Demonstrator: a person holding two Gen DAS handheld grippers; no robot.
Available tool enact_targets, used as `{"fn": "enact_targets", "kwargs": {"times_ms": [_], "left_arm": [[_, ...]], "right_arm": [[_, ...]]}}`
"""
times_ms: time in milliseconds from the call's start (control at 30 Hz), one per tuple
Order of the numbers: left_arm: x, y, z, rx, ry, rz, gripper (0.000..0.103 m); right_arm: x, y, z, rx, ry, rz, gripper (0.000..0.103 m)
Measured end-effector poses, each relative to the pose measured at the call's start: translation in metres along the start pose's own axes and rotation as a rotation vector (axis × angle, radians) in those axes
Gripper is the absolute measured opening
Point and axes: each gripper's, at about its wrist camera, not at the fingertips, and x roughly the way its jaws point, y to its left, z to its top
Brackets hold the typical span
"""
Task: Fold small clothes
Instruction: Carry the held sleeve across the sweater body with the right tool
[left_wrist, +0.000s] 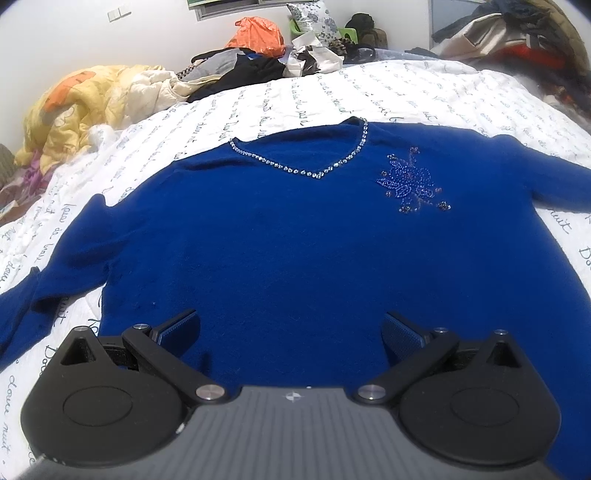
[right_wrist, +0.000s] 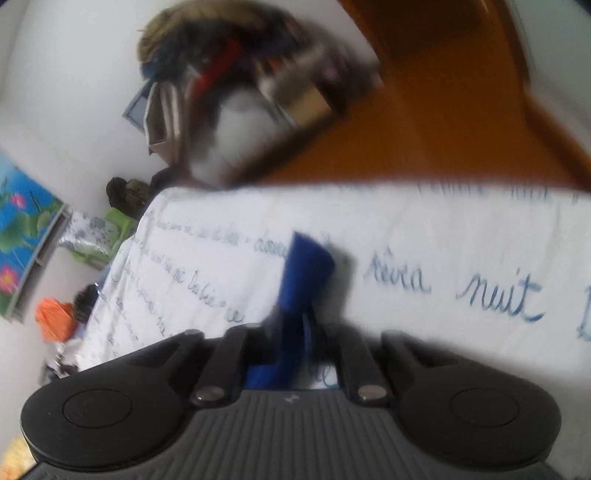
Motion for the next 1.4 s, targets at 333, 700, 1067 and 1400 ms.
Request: {"fn": "enact_targets", "kwargs": {"times_ms": [333, 700, 1067, 1400], "left_arm": [[-0.001, -0.008, -0.003, 0.020, 0.002, -0.012, 0.103], [0.001, 0.007, -0.001, -0.032, 0.009, -0.006, 0.103], [-0.003, 0.006, -0.003, -0.008, -0.008, 0.000, 0.103], [0.000, 0.002, -0.004, -0.012, 0.011, -0.012, 0.103]], "right_arm": [[-0.038, 0.140, -0.059, -0.443, 0.311, 0.465, 0.038], [-0.038, 0.176, -0.123, -1.051, 0.034, 0.192, 0.044], [-0.010, 0.155, -0.159, -1.275, 0.455, 0.277, 0.077], [-0.069, 0.128, -0.180, -1.422, 0.306, 0.339, 0.076]]}}
